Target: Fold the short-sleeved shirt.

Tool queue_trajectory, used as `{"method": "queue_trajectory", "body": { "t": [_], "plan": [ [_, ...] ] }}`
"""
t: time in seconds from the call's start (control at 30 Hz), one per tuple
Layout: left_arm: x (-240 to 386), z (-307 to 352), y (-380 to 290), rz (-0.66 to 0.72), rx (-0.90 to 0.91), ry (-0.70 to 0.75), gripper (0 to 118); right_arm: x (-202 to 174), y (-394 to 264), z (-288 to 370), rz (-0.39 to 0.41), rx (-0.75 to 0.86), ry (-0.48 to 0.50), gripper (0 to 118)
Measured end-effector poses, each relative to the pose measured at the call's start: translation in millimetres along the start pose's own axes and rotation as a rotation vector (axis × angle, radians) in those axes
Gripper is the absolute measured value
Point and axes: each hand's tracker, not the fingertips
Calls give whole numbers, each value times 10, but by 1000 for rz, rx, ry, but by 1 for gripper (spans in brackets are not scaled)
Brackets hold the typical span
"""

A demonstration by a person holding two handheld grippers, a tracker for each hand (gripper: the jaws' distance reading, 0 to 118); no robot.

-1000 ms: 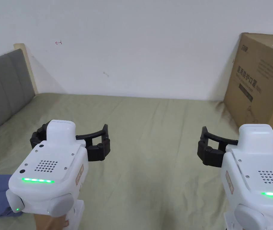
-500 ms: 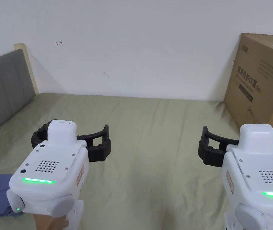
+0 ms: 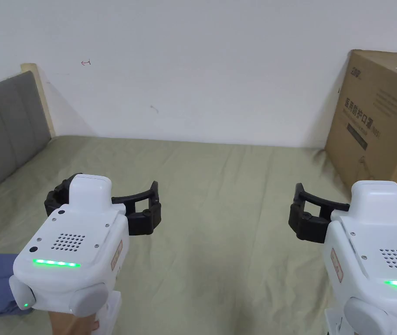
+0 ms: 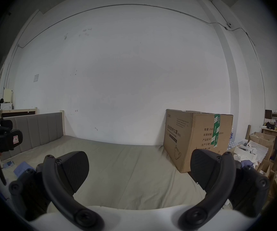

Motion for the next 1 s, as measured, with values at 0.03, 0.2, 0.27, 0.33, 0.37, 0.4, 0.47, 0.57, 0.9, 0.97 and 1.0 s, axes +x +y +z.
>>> {"method": "queue_trajectory", "body": {
  "t": [0.03,0.2,0.27,0.33,0.37,0.4,0.47,0.57,0.9,0.97,1.0],
  "plan": [
    [-1,0,3,1,-1,0,118,-1,2,1,1,1,0,118],
    [-4,14,-1,-9,2,-1,118,5,-5,4,-1,3,1,118],
    [-3,15,-4,-11,-2,0,118,4,-5,1,-6,1,3,118],
    [-4,20,-2,-11,-2,-1,118,3,-5,1,-9,2,7,118],
    [-4,22,0,-12,0,-2,118,2,-6,1,-9,2,7,118],
    [-4,22,2,-11,1,-2,118,0,-6,0,-9,4,9,118],
    [-5,18,4,-9,-1,-1,118,-3,-4,-1,-12,2,16,118],
    [-7,25,14,-6,4,-3,118,-32,27,-16,-22,-26,7,118],
    [-50,40,55,11,16,-4,118,13,241,-172,-333,-489,-65,118],
    [-60,42,61,15,19,-2,118,39,270,-207,-388,-565,-99,118],
    [-65,43,64,16,19,0,118,49,294,-220,-389,-573,-85,118]
  ]
}}
